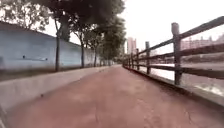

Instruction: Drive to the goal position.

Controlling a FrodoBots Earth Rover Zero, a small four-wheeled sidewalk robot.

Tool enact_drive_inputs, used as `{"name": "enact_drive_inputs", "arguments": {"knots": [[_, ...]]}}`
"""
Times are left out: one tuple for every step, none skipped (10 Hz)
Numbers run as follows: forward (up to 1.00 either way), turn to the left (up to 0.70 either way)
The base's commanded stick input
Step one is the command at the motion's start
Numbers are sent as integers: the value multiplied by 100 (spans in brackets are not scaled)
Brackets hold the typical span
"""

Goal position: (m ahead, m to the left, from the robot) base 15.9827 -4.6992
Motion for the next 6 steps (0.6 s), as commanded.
{"name": "enact_drive_inputs", "arguments": {"knots": [[100, 0], [100, 0], [100, 0], [100, 0], [100, 0], [100, 0]]}}
